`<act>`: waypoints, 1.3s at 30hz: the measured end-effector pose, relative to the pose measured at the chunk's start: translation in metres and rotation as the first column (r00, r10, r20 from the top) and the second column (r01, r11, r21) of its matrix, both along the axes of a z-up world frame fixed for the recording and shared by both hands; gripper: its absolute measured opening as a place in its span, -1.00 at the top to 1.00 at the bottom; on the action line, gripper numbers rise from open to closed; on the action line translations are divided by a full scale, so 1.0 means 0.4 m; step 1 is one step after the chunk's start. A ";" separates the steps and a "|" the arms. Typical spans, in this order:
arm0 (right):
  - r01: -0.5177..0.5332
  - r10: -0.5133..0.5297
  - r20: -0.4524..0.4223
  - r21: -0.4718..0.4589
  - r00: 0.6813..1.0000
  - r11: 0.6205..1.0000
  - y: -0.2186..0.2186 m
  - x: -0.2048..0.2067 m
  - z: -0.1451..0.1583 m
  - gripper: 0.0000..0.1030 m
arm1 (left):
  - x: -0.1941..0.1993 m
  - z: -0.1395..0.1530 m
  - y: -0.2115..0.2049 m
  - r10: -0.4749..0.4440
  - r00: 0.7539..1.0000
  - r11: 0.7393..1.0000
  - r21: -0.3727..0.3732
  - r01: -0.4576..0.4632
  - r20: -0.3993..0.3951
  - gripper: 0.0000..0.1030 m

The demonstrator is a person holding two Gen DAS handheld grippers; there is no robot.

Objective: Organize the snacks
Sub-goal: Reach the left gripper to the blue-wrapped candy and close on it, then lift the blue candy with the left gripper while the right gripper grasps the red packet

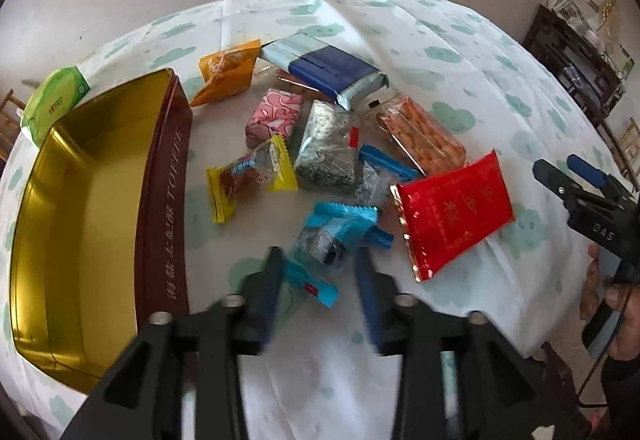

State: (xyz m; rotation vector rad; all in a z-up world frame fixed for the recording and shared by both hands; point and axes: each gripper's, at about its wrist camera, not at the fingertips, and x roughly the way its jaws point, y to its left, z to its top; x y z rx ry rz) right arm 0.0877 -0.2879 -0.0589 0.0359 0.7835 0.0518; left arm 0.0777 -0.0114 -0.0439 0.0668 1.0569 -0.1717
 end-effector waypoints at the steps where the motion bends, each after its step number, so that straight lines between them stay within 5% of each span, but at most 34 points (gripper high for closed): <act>1: -0.001 0.001 -0.002 -0.001 1.000 1.000 0.001 0.000 -0.002 -0.97 | 0.002 0.000 -0.001 0.002 1.000 1.000 0.011 -0.002 0.009 0.18; 5: -0.005 0.005 -0.010 -0.001 1.000 1.000 0.004 0.000 -0.009 -0.97 | 0.017 -0.009 -0.002 -0.019 1.000 1.000 0.005 0.019 -0.002 0.21; 10: -0.004 0.004 -0.019 0.001 1.000 1.000 0.003 0.007 -0.016 -0.97 | 0.016 -0.017 -0.023 -0.067 0.998 0.997 0.039 0.067 0.016 0.53; 15: -0.009 0.009 -0.024 0.009 1.000 1.000 0.002 0.008 -0.015 -0.97 | -0.003 -0.004 0.010 0.021 1.000 0.999 -0.031 -0.021 0.010 0.55; 19: -0.083 0.083 0.001 0.030 0.997 0.996 0.015 -0.010 -0.001 -0.97 | -0.038 0.035 0.041 0.083 0.996 0.994 -0.078 -0.081 0.023 0.55; 22: -0.233 0.230 0.038 0.079 0.972 0.969 0.041 -0.028 0.019 -0.97 | -0.059 0.067 0.049 0.098 0.995 0.992 -0.087 -0.094 0.038 0.54; 26: -0.514 0.512 0.061 0.037 0.857 0.857 0.111 -0.031 0.063 -0.97 | -0.076 0.101 0.049 0.094 0.994 0.991 -0.096 -0.089 0.052 0.54; 31: -0.774 0.777 -0.039 -0.131 0.629 0.620 0.224 -0.002 0.090 -0.97 | -0.095 0.127 0.055 0.097 0.993 0.990 -0.108 -0.089 0.068 0.54; 34: -0.856 0.844 -0.149 -0.144 0.515 0.497 0.281 0.036 0.073 -0.97 | -0.101 0.136 0.063 0.105 0.992 0.989 -0.116 -0.096 0.074 0.54; 39: -0.922 0.878 -0.286 -0.075 0.384 0.379 0.322 0.083 0.036 -0.97 | -0.104 0.144 0.074 0.111 0.991 0.989 -0.111 -0.102 0.076 0.54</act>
